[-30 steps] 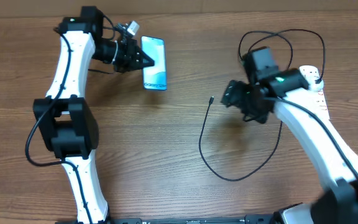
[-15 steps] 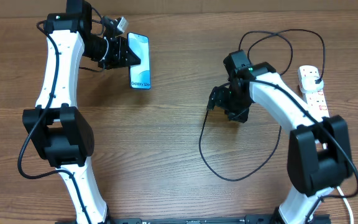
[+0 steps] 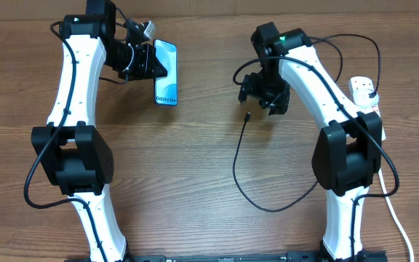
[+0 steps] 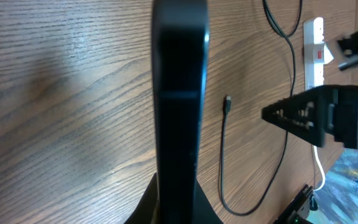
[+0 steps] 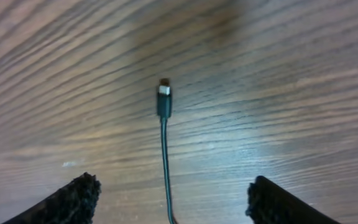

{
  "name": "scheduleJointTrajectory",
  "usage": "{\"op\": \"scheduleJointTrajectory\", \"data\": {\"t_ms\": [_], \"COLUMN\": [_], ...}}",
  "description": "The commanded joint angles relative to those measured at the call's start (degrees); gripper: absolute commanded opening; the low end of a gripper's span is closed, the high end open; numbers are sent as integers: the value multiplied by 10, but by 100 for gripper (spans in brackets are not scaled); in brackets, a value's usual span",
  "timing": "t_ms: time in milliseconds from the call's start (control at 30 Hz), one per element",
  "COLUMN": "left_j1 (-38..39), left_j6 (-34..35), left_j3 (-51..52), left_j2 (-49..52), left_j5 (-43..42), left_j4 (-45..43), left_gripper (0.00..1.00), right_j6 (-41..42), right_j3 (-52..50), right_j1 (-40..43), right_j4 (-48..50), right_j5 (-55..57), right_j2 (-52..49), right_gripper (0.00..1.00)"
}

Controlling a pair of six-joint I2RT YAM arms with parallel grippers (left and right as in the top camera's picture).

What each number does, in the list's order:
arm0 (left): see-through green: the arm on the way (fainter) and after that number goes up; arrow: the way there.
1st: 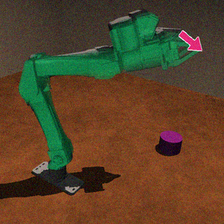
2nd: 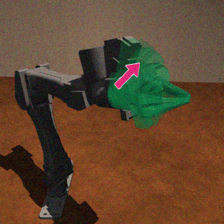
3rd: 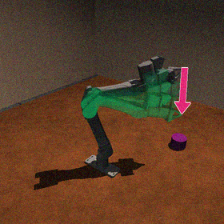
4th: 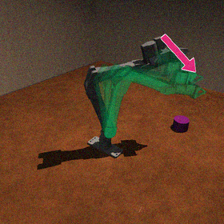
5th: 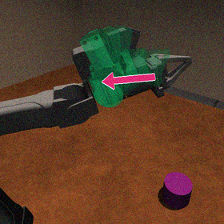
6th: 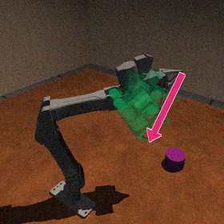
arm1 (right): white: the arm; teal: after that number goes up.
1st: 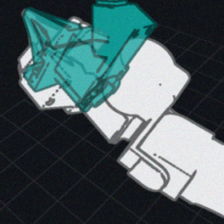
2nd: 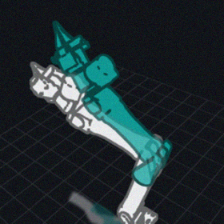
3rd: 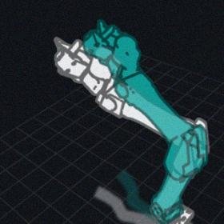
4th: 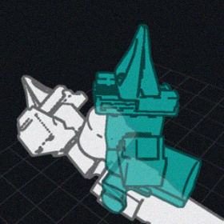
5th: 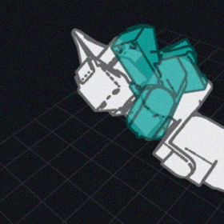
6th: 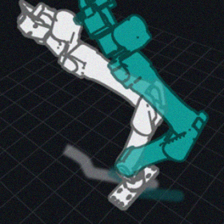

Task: Plug charger to phone and switch on socket
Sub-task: 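Lower the right gripper and grasp the black USB-C cable plug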

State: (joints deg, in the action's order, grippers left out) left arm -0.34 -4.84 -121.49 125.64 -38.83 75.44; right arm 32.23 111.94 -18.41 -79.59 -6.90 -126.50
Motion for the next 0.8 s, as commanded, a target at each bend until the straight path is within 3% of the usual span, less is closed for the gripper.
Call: {"op": "scheduleJointTrajectory", "data": {"t_ms": [0,333,667,767], "left_j1": [3,4,4,4], "left_j6": [1,1,1,1], "left_j3": [-12,-12,-12,-12], "left_j2": [-20,-20,-20,-20], "left_j5": [-10,-10,-10,-10], "left_j4": [2,2,1,1], "left_gripper": [4,4,4,4], "right_j6": [18,25,24,24], "right_j3": [-18,-122,-133,-133], "right_j1": [-6,-12,-28,-30], "right_j4": [9,96,148,151], "right_j5": [14,-3,-7,-4], "right_j2": [-13,-13,-14,-16], "right_gripper": [77,50,48,42]}}
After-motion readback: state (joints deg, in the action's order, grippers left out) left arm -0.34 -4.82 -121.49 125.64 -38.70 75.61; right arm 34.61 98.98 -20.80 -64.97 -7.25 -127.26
